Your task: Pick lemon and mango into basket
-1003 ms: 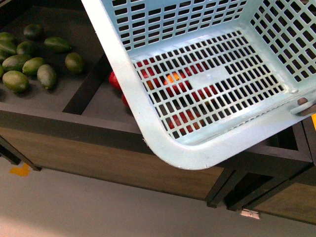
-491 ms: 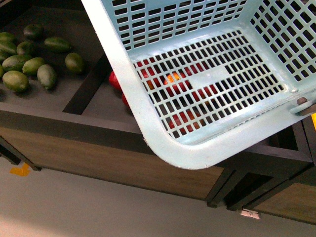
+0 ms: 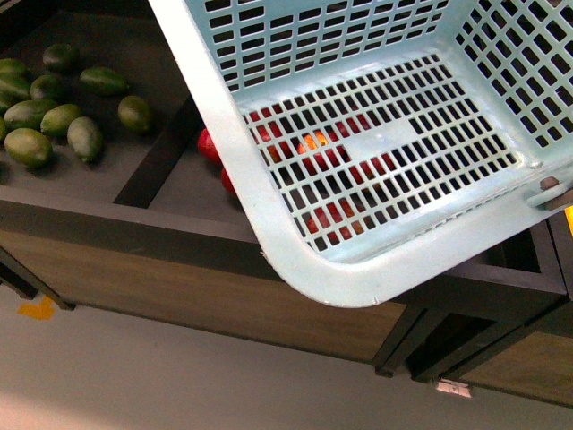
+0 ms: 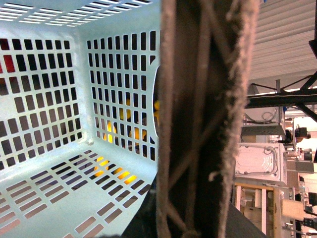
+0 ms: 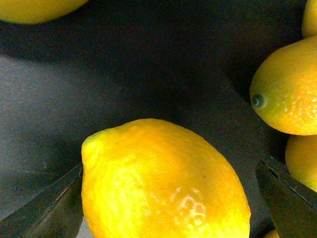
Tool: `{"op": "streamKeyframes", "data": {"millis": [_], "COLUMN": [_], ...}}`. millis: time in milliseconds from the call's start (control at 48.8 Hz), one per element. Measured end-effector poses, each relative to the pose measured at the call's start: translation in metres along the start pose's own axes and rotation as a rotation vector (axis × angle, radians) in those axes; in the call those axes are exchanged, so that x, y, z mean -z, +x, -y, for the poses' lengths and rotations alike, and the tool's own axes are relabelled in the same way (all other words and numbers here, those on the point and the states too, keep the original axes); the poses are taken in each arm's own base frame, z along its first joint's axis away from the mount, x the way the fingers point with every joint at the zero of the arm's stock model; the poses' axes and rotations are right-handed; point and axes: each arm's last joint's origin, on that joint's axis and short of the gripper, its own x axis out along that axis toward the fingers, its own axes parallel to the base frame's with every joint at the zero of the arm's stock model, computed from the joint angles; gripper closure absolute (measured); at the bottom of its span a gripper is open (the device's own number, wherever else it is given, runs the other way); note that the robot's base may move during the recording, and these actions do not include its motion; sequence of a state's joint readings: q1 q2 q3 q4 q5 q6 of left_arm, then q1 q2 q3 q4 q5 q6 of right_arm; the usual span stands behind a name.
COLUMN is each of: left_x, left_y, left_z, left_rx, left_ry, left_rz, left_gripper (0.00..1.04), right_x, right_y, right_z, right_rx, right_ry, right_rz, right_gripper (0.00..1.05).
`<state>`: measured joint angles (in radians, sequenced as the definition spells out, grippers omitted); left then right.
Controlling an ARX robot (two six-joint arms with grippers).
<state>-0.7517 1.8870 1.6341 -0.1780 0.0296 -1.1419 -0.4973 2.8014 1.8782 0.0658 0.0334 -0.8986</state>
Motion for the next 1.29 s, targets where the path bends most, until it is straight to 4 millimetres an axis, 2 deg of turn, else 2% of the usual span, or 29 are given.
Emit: {"op": "streamKeyframes", "data": {"millis": [287,389,512,696,778,819,921,962,1044,1085,1188,1208,1290], "left_x": [0.000,0.000,0.000,0.000,0.000,0.000,0.000,0.000,0.000,0.000,0.000,0.000,0.000], "left_y": [0.000,0.000,0.000,0.000,0.000,0.000,0.000,0.000,0.000,0.000,0.000,0.000,0.000], "left_z": [0.000,0.000,0.000,0.000,0.000,0.000,0.000,0.000,0.000,0.000,0.000,0.000,0.000], "left_rx": [0.000,0.000,0.000,0.000,0.000,0.000,0.000,0.000,0.000,0.000,0.000,0.000,0.000], "left_ry": [0.000,0.000,0.000,0.000,0.000,0.000,0.000,0.000,0.000,0.000,0.000,0.000,0.000], "left_rz": [0.000,0.000,0.000,0.000,0.000,0.000,0.000,0.000,0.000,0.000,0.000,0.000,0.000], "left_gripper": [1.00,1.00,1.00,1.00,1.00,1.00,1.00,1.00,1.00,1.00,1.00,1.00,1.00], "right_x": [0.005,0.006,0.009,0.015,0.018,0.018,0.016,0.015,0.012,0.011,0.012,0.012,0.010], "right_y": [0.004,0.004,0.002,-0.013,-0.028,-0.040,-0.091,-0.102,-0.152,-0.184,-0.226,-0.242,-0.284], "right_z": [0.000,-0.004,-0.007,-0.007,-0.001,0.005,0.029,0.034,0.050,0.056,0.058,0.058,0.053], "right_rx": [-0.005,-0.019,-0.024,-0.043,-0.048,-0.047,-0.025,-0.022,-0.016,-0.021,-0.032,-0.041,-0.052], "right_ry": [0.018,0.019,0.028,0.085,0.126,0.156,0.237,0.252,0.306,0.336,0.372,0.388,0.440], "right_rz": [0.004,0.011,0.022,0.071,0.124,0.164,0.310,0.342,0.467,0.540,0.623,0.656,0.731], "right_gripper": [0.09,0.26,0.33,0.34,0.34,0.34,0.34,0.34,0.34,0.34,0.34,0.34,0.34]}}
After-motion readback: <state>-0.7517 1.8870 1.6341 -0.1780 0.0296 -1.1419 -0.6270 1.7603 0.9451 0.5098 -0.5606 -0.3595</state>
